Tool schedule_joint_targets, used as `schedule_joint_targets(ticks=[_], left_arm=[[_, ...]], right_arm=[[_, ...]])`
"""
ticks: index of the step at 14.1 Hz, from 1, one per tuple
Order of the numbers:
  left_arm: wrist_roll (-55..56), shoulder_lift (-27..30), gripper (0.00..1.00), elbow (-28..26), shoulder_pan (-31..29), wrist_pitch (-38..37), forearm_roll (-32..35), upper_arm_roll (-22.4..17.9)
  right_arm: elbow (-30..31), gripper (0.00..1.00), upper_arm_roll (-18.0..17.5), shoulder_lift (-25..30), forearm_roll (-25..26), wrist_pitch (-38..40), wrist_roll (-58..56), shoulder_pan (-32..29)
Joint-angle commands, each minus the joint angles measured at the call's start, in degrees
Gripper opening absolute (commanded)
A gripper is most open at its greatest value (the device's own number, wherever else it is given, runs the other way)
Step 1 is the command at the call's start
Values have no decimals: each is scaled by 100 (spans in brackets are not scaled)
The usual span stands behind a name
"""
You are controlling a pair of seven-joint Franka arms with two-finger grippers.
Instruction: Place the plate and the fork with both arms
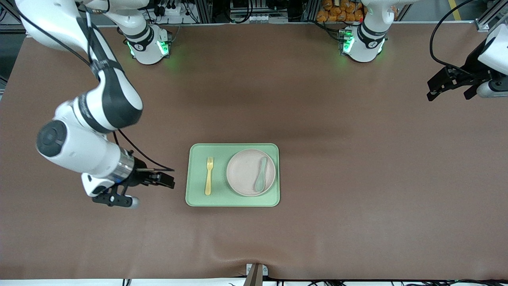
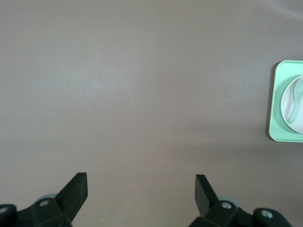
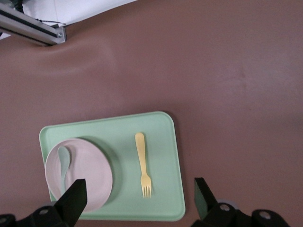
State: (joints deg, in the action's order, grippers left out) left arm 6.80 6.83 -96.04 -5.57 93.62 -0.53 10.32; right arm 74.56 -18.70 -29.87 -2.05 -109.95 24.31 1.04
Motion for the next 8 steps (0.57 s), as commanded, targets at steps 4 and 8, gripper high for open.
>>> schedule_joint_targets(ticks=[4,8], left_arm=[[-3,64,100,155,-40,-511,-202,5],[-3,64,100,182,-49,-688,-193,-4]], right_arm=[[-196,100,-90,1482,247,2168,127,-121],[-39,100,-11,2211,407,3075,-690,-139]])
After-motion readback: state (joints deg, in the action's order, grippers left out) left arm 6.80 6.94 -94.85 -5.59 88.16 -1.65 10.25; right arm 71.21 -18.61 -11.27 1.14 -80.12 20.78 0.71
